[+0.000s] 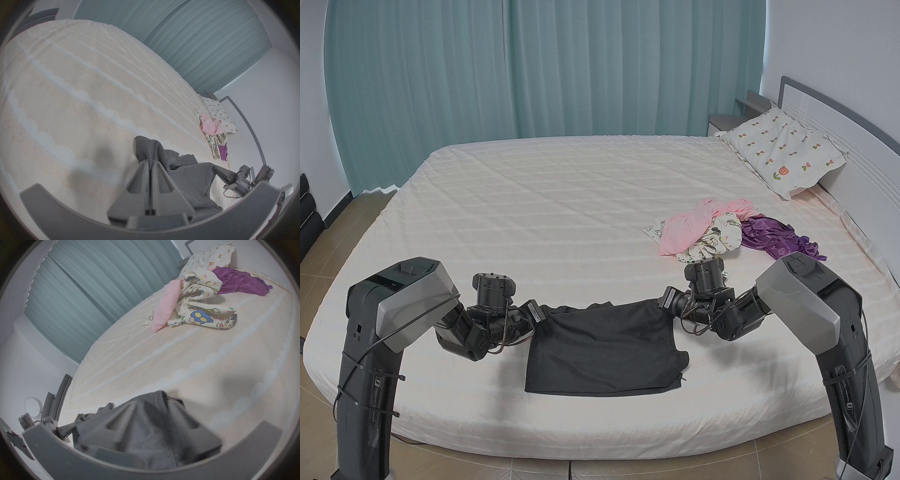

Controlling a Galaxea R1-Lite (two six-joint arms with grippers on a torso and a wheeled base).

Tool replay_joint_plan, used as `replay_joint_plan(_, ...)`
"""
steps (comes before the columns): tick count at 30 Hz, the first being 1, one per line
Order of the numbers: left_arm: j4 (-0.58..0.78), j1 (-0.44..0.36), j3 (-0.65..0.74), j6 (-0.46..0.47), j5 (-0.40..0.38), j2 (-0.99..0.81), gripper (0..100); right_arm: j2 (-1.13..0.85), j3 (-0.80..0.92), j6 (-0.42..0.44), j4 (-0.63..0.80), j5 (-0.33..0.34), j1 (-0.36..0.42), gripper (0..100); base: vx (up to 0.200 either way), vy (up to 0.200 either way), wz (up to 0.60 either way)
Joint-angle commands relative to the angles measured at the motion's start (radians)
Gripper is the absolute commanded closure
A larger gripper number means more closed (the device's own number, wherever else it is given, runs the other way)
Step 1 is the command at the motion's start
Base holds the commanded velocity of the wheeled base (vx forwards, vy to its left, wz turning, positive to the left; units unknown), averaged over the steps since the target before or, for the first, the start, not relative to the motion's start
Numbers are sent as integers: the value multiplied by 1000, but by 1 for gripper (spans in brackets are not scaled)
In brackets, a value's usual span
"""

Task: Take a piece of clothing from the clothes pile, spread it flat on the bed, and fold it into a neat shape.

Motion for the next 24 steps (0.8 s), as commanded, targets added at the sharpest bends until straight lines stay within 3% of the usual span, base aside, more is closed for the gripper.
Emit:
replay_joint_plan(1,1,0,-4,0,5,7,100,15,-29,9,-1,-16,-9,100,0,0,0)
replay_joint_plan(8,-1,1,-4,0,43,10,100,14,-64,28,-44,-48,-24,100,0,0,0)
replay_joint_plan(22,1,3,-3,0,50,9,100,37,-76,28,-48,-56,-27,100,0,0,0)
replay_joint_plan(23,1,3,-3,-2,50,7,100,37,-75,28,-48,-56,-26,0,0,0,0)
replay_joint_plan(24,1,3,-3,-2,50,7,100,37,-75,28,-48,-56,-26,0,0,0,0)
